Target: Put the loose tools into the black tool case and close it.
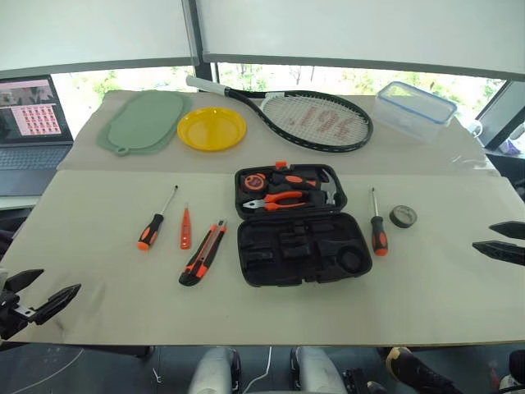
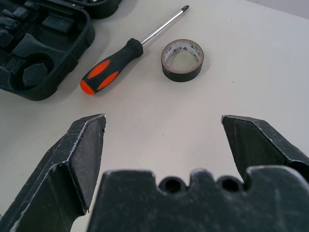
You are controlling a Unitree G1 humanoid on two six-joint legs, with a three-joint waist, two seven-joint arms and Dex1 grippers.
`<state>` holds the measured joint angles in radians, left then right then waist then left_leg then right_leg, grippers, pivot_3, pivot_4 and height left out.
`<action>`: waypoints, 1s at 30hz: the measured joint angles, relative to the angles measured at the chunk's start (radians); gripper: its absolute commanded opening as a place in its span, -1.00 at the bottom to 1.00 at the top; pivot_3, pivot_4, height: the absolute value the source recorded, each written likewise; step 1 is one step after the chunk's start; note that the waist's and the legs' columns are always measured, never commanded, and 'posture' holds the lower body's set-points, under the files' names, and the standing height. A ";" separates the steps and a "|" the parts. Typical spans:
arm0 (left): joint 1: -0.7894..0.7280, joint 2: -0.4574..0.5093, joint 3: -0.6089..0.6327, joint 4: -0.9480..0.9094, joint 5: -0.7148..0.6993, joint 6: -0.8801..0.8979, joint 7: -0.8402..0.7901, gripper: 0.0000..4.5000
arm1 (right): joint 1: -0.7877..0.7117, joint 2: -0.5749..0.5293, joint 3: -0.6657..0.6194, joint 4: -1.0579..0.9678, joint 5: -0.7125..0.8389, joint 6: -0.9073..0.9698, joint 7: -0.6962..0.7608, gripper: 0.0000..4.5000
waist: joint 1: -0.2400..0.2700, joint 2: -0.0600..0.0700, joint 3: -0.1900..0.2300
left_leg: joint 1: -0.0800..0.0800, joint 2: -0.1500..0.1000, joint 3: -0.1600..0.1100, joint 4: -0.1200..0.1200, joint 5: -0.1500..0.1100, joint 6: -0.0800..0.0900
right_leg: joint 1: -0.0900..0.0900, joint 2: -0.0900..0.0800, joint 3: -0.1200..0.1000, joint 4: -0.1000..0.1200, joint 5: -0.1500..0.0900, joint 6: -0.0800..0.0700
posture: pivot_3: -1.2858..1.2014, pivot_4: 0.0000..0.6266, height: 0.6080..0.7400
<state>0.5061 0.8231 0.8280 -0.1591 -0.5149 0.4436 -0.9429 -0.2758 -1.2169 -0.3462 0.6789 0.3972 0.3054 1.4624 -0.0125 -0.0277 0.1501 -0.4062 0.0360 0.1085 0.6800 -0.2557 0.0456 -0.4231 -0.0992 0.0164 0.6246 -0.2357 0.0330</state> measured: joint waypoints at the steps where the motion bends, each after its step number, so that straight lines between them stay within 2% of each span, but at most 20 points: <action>1: 0.000 0.000 0.000 0.000 0.000 0.000 0.000 1.00 | 0.000 0.000 0.000 0.000 0.000 0.000 0.000 0.98 | 0.000 0.000 0.000 | 0.000 0.000 0.000 0.000 0.000 0.000 | 0.000 0.000 0.000 0.000 0.000 0.000 | 0.03 -0.52 0.98; 9: -0.069 0.003 -0.030 -0.020 -0.007 0.102 0.064 1.00 | 0.028 0.035 -0.026 -0.015 -0.009 -0.084 -0.052 0.98 | 0.001 0.000 0.000 | 0.000 0.000 0.000 0.000 0.000 0.000 | 0.000 0.001 0.000 0.001 0.001 0.001 | 0.03 -0.52 0.98; 11: -0.157 0.033 -0.050 -0.051 -0.048 0.208 0.113 1.00 | 0.041 0.045 -0.041 -0.113 0.015 -0.053 -0.071 0.98 | 0.005 0.000 0.000 | 0.000 0.000 0.000 0.001 0.001 -0.001 | 0.000 0.001 0.000 0.003 0.003 0.006 | 0.03 -0.52 0.98; 14: -0.300 0.112 -0.116 -0.126 -0.082 0.346 0.193 1.00 | 0.065 0.058 -0.074 -0.363 0.090 0.039 -0.092 0.98 | 0.006 0.000 0.000 | 0.001 0.000 -0.001 0.000 0.001 -0.002 | 0.001 0.002 0.000 0.004 0.004 0.007 | 0.03 -0.52 0.98; 16: -0.367 0.129 -0.152 -0.138 -0.083 0.414 0.237 1.00 | 0.089 0.069 -0.094 -0.498 0.139 0.094 -0.102 0.98 | 0.005 0.000 0.000 | 0.001 0.000 -0.001 -0.001 0.001 -0.002 | 0.001 0.003 0.000 0.004 0.004 0.007 | 0.03 -0.52 0.98; 22: -0.571 0.141 -0.336 -0.115 -0.099 0.594 0.315 1.00 | 0.107 0.121 -0.097 -0.819 0.262 0.230 -0.174 0.98 | 0.002 -0.001 0.000 | 0.001 0.000 -0.001 0.000 0.000 -0.003 | 0.000 0.004 0.000 0.004 0.004 0.007 | 0.03 -0.52 0.98; 30: -0.717 0.135 -0.627 0.040 0.020 0.563 0.323 1.00 | -0.002 0.186 -0.006 -1.068 0.410 0.336 -0.279 0.98 | 0.004 -0.003 0.002 | 0.000 0.000 -0.001 0.000 0.001 -0.003 | 0.000 0.004 0.000 0.004 0.004 0.007 | 0.03 -0.52 0.98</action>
<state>-0.2106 0.9580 0.2014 -0.1187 -0.4945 1.0065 -0.6196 -0.2780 -1.0305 -0.3527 -0.3887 0.8076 0.6416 1.1836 -0.0085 -0.0307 0.1518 -0.4061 0.0358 0.1074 0.6799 -0.2552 0.0424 -0.4233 -0.0950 0.0161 0.6287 -0.2317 0.0397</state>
